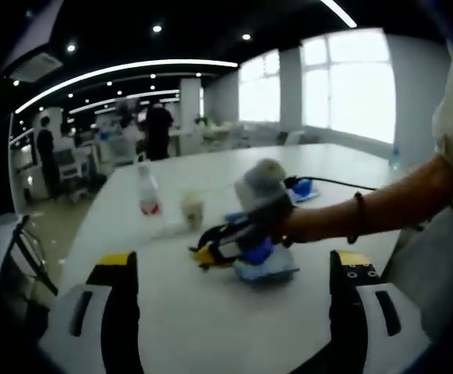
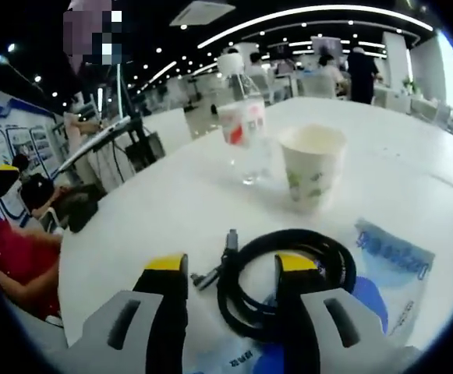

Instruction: Arrange the tabletop items into an orderly group along one side of the table until the central work area is clear of visible clutter.

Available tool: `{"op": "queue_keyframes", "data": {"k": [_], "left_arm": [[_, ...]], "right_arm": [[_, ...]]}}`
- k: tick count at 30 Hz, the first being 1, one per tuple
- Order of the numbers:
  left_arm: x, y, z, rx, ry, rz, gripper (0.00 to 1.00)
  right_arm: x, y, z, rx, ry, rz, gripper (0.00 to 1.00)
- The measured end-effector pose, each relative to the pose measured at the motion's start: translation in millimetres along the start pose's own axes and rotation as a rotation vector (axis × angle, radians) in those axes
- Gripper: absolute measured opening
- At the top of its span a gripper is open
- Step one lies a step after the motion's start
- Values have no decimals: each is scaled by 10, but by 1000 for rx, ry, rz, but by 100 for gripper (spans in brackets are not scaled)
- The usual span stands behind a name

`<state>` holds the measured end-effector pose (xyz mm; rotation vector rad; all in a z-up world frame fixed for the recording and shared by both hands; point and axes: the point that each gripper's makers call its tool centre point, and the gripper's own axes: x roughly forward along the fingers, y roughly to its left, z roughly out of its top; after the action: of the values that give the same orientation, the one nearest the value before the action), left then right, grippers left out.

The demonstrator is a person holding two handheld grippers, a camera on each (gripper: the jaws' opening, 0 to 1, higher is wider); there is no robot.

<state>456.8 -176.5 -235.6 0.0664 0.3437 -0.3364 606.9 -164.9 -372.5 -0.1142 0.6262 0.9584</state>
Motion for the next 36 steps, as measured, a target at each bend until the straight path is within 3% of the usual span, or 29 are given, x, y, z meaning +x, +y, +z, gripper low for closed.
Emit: {"op": "queue_keyframes", "data": {"k": [6,11,18,21,24,36], "left_arm": [[-18,2,-17,-2,3,-2,99],[-39,-4,-40,1,8,-3,99],[-51,-15,-56,5,13,-5,99],[-48,-32,-64,3,13,-11,99],[-51,-42,-72,5,16,-13,99],[-66,-24,-117,-12,23,-8,98]], "right_arm": [[53,68,-43,-61,28,-13,39],[98,107,-4,-4,16,-20,37],[150,7,-77,63,42,-84,31],[165,14,-80,59,40,-93,31],[160,-31,-126,49,59,-121,22],[188,-23,-112,81,57,-124,16]]}}
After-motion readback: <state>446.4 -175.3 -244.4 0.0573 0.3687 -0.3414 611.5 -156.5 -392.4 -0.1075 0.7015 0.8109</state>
